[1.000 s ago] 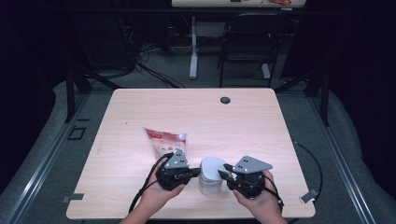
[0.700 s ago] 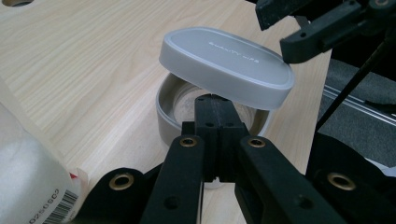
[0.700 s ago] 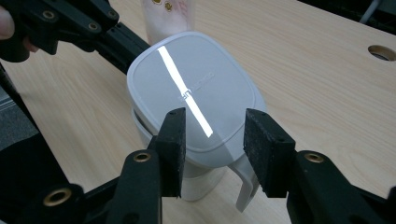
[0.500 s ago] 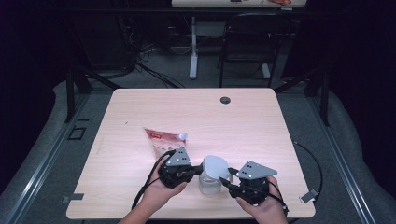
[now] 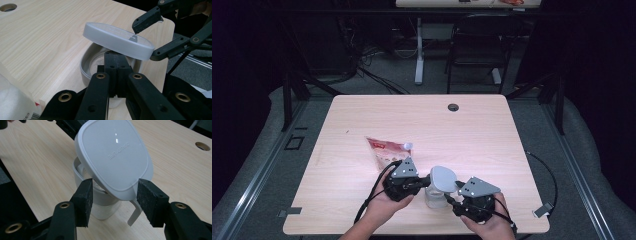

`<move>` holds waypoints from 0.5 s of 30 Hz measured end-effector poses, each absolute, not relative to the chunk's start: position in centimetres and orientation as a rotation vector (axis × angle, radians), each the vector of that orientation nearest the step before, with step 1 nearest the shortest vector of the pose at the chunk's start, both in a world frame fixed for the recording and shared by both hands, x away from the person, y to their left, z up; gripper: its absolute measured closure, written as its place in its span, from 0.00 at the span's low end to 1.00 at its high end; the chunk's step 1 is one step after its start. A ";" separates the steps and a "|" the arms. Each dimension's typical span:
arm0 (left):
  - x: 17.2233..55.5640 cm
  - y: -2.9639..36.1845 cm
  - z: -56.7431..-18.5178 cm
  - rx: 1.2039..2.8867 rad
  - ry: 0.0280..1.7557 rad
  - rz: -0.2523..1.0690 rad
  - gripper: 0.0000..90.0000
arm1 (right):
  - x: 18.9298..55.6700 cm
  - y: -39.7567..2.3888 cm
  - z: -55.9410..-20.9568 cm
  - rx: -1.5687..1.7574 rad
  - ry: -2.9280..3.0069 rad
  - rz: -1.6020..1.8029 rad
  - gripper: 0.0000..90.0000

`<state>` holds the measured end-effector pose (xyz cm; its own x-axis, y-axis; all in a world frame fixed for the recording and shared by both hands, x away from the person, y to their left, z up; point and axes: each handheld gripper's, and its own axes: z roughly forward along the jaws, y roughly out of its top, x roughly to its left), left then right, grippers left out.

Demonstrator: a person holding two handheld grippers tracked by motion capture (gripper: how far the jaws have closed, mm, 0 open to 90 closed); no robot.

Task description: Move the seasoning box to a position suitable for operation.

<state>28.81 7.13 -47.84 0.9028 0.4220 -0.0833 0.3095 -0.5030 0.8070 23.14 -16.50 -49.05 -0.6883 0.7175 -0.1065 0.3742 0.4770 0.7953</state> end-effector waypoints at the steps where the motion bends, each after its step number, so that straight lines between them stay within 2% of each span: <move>1: 28.8 7.1 -47.8 2.137 0.521 0.153 1.00 | 23.2 -16.5 -49.1 0.913 2.294 1.079 0.53; 6: 28.8 7.2 -47.8 2.138 0.522 0.154 1.00 | 23.2 -16.3 -49.3 0.921 2.269 1.076 0.53; 15: 28.9 7.5 -48.0 2.133 0.539 0.160 1.00 | 23.2 -16.8 -49.2 0.930 2.240 1.113 0.65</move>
